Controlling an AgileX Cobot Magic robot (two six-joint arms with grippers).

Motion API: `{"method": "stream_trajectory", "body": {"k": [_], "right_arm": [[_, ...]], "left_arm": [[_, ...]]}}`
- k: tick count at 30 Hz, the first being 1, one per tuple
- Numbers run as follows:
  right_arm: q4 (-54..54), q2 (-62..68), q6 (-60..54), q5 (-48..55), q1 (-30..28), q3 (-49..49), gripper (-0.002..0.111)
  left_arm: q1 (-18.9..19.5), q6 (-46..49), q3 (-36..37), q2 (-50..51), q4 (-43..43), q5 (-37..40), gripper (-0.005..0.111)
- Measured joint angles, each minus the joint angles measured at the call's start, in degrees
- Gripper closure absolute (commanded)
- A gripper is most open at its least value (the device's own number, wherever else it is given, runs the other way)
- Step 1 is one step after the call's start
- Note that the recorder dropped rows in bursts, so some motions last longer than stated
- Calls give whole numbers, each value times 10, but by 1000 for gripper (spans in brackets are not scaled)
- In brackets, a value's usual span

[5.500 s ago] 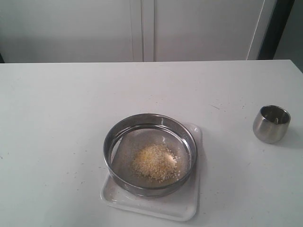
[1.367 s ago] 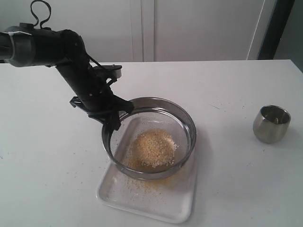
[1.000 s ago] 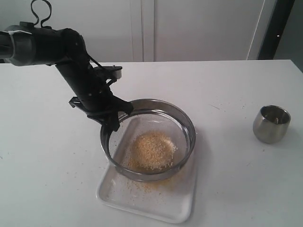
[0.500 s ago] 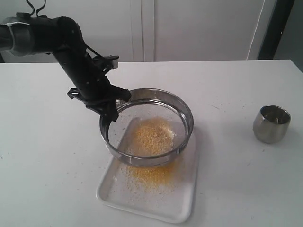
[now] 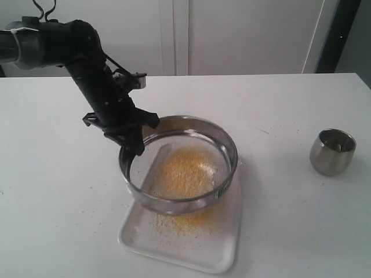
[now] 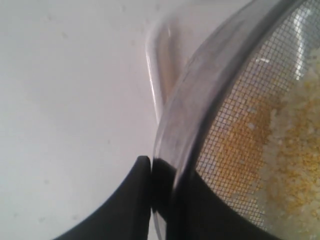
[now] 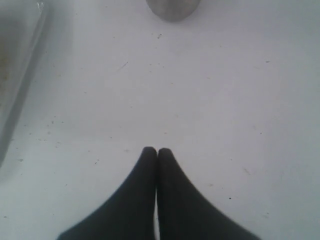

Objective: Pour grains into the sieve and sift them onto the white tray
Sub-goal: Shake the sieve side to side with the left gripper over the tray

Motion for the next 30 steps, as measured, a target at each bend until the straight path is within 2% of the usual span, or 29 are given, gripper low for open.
{"method": "stream_trajectory", "body": {"k": [2,4,8,11,14,17,20,24,27,30], "right_arm": [[0,0,0,0,0,0,108],[0,0,0,0,0,0,108],[0,0,0,0,0,0,108],[0,0,0,0,0,0,108],[0,0,0,0,0,0,108],[0,0,0,0,0,0,108],[0,0,0,0,0,0,108],[0,0,0,0,0,0,108],[0,0,0,0,0,0,108],[0,0,0,0,0,0,108]], "left_arm": [[0,10,24,-13,2,18,107],[-3,17,42,-27,6,-4,107],[3,12,22,-22,-4,-49,107],[8,8,11,-4,-7,-24,107],[2,14,42,-14,7,0,107],[-7,17,65,-41,14,-31,107],[-5,12,38,-37,4,-64,107],[2,4,-1,1,-6,-21,107],[-2,12,22,-9,4,12,107],[-8,14,45,-38,12,-3,107]]}}
